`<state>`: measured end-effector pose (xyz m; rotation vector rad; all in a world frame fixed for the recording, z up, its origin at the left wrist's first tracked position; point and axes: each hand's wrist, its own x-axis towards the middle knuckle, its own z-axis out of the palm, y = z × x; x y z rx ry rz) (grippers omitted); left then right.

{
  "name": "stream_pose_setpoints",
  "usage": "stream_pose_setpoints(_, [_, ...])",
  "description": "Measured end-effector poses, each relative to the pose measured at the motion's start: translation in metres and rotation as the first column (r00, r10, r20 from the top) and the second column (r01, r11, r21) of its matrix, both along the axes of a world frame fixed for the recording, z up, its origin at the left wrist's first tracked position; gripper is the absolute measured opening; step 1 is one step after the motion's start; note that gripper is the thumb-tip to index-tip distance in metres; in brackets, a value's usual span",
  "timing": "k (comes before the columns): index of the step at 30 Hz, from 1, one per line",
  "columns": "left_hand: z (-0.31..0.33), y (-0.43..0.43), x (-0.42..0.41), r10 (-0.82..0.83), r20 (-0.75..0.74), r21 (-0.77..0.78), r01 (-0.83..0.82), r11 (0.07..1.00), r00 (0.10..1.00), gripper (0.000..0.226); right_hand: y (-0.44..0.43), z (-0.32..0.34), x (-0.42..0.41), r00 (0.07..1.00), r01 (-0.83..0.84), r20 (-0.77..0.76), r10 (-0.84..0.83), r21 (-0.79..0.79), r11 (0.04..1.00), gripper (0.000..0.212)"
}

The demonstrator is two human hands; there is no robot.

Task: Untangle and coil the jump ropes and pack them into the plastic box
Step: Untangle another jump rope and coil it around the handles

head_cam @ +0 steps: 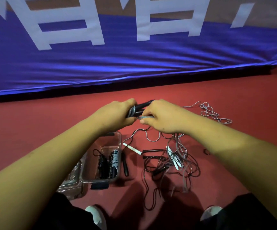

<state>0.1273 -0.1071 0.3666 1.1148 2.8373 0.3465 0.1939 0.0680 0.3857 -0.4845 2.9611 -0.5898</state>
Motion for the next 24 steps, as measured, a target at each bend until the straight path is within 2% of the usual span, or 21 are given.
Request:
stream_pose_setpoints(4, [0.002,0.006,0.008,-0.045,0.041,-0.160,0.051,0.986,0.998,0.036,0.001,0.000,0.001,0.993,0.041,-0.116,-0.039,0.019,0.999,0.022])
stream_pose_setpoints(8, [0.006,0.010,0.014,-0.128,0.179,-0.111,0.150,0.982,0.976,0.026,0.007,0.002,-0.003,0.987,0.060,-0.147,-0.063,-0.031,0.998,0.022])
stream_pose_setpoints(9, [0.008,0.010,0.014,-0.132,0.207,-0.076,0.150,0.986,0.969,0.024,0.009,0.004,-0.004,0.988,0.065,-0.134,-0.075,-0.076,0.995,0.022])
stream_pose_setpoints(13, [0.011,0.011,0.017,-0.109,0.251,0.021,0.108,0.994,0.962,0.048,0.016,0.005,-0.008,0.992,0.089,-0.054,-0.111,-0.311,0.946,0.020])
stream_pose_setpoints(20, [0.013,0.004,0.017,-0.225,0.393,0.149,0.180,0.972,0.891,0.031,0.032,-0.003,-0.013,0.990,0.116,0.127,-0.056,-0.540,0.834,0.015])
stream_pose_setpoints(24, [0.015,0.002,0.023,-0.284,0.483,0.304,0.145,0.941,0.829,0.038,0.041,-0.020,-0.016,0.964,0.186,0.264,-0.011,-0.648,0.738,0.004])
